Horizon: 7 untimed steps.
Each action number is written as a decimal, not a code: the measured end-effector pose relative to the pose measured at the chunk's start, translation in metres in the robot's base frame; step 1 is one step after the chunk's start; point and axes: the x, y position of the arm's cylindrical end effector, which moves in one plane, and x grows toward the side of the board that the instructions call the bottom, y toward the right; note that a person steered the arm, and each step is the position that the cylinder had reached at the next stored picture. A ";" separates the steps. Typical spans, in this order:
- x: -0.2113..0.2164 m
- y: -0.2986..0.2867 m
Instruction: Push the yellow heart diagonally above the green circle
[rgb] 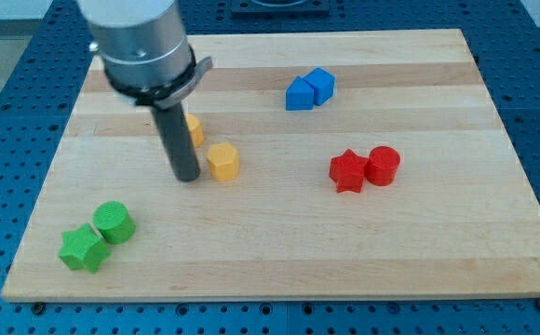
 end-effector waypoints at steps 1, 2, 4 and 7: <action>-0.062 0.025; -0.080 0.035; -0.123 0.009; -0.041 0.002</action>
